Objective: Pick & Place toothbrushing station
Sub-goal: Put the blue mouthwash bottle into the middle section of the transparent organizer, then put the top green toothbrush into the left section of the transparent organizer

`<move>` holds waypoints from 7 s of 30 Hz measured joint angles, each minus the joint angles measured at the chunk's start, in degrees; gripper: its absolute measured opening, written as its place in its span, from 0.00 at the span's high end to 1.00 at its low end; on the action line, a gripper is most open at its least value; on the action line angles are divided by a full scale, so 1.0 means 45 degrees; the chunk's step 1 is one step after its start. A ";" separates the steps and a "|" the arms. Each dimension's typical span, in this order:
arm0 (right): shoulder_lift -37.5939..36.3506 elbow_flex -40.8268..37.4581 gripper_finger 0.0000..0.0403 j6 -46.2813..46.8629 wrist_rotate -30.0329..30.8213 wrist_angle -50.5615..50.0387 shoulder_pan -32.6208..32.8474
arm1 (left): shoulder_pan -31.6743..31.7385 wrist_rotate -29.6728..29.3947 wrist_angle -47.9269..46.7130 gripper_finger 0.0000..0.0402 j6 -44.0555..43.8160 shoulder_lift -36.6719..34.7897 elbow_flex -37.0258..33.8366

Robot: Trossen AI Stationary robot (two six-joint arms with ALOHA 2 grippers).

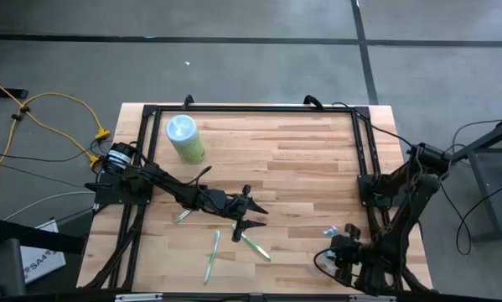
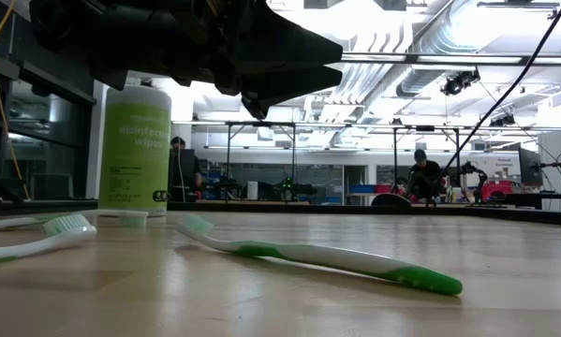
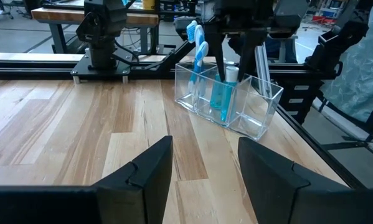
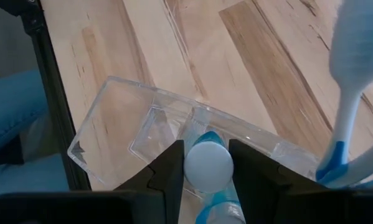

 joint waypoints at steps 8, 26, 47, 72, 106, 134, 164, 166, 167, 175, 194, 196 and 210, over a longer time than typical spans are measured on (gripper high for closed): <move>-0.0429 0.0019 0.71 -0.0912 -0.0144 0.0318 -0.0495 | 0.0000 -0.0004 -0.0004 0.56 0.0000 0.0000 0.0000; -0.0463 0.0019 0.71 -0.0784 -0.1017 0.0483 -0.0595 | 0.0000 0.0001 -0.0004 0.56 0.0001 0.0000 0.0000; -0.0463 0.0015 0.71 -0.0997 -0.1454 0.0522 -0.0595 | 0.0000 0.0201 -0.0004 0.56 0.0000 0.0000 0.0000; -0.0458 0.0015 0.49 -0.1157 -0.1983 0.0488 -0.1094 | -0.0005 0.0277 -0.0004 0.56 0.0000 0.0000 0.0000; -0.1567 0.0010 0.51 -0.1881 -0.2268 0.2742 -0.1270 | -0.0004 0.0297 -0.0004 0.56 0.0000 0.0000 0.0000; -0.1872 0.0010 0.51 -1.1400 -0.4693 0.6894 -0.6043 | -0.0967 -0.0079 -0.7593 0.56 -0.2379 -0.4634 -0.0010; -0.1867 0.0010 0.51 -1.4490 -0.4684 0.6738 -0.9678 | -0.2387 -0.4902 -2.0037 0.61 -1.2266 -0.5440 -0.0005; -0.1867 0.0010 0.51 -1.4505 -0.4693 0.6739 -0.9678 | -0.2185 -0.4620 -2.0343 0.61 -1.2405 -0.5440 -0.0005; -0.1867 0.0010 0.51 -1.4538 -0.4693 0.6739 -0.9678 | -0.2092 -0.4428 -2.0441 0.61 -1.2388 -0.5429 -0.0005; -0.1862 0.0010 0.51 -1.4752 -0.4698 0.6739 -0.9678 | -0.1939 -0.3725 -2.0701 0.61 -1.2389 -0.5377 -0.0005; -0.1862 0.0010 0.51 -1.4791 -0.4698 0.6452 -0.9678 | -0.4279 -0.5109 -2.1541 0.55 -1.5131 -0.4187 -0.0039; -0.1862 0.0010 0.51 -1.4791 -0.4698 0.6457 -0.9678 | -0.4331 -0.5107 -2.1543 0.54 -1.5090 -0.4187 -0.0039; -0.1862 0.0010 0.51 -1.4786 -0.4843 0.6457 -0.9678 | -0.3998 -0.4637 -2.2541 0.51 -1.4342 -0.4109 -0.0039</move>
